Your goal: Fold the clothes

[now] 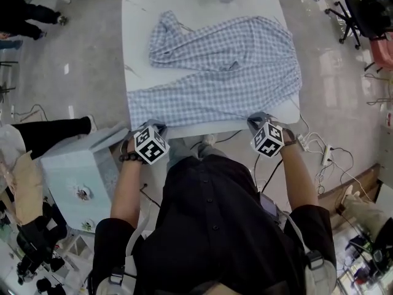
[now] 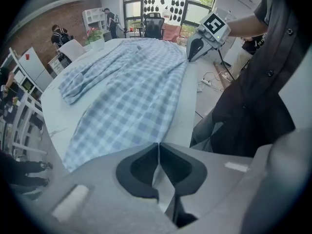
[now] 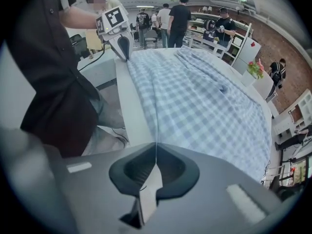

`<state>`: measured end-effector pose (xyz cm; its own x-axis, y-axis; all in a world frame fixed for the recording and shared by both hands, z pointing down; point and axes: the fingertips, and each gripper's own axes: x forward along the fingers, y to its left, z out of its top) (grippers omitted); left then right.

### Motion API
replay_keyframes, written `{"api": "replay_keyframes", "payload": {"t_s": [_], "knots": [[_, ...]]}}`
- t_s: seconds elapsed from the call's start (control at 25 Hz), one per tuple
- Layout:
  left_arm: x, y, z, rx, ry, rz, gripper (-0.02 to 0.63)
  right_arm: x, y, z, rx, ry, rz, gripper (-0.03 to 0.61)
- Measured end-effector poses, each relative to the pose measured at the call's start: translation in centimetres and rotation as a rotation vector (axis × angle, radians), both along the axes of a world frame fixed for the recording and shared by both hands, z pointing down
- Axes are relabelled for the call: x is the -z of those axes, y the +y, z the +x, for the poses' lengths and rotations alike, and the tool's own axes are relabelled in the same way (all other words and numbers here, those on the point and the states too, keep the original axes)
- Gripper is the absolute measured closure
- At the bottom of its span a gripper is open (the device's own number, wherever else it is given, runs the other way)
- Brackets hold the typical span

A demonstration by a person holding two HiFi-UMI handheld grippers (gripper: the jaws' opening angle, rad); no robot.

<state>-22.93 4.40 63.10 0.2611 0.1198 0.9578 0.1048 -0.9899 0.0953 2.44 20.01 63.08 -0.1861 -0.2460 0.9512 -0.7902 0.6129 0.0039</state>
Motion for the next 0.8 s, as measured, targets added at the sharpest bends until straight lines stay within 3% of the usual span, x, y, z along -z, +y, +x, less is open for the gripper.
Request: {"api": "replay_keyframes", "payload": {"t_s": [0.28,0.56,0.68,0.8], "knots": [[-0.3,2.0,-0.4,-0.011,-0.008,-0.012,0.592,0.0,1.4,0.2,-0.012,0.023,0.006,0.571],[-0.3,2.4,-0.4,0.041,0.018,-0.017,0.577,0.1,1.4,-0.1,0.014,-0.001,0.005,0.567],[0.1,2.1,-0.2,0.059,0.035,-0.011,0.506,0.8,0.9,-0.6,0.009,-0.063,-0.001,0.47],[1.7,1.2,0.3,0.091,0.072,0.008,0.506,2.2,0.0,-0.9,0.018,-0.089,0.028,0.458]]}}
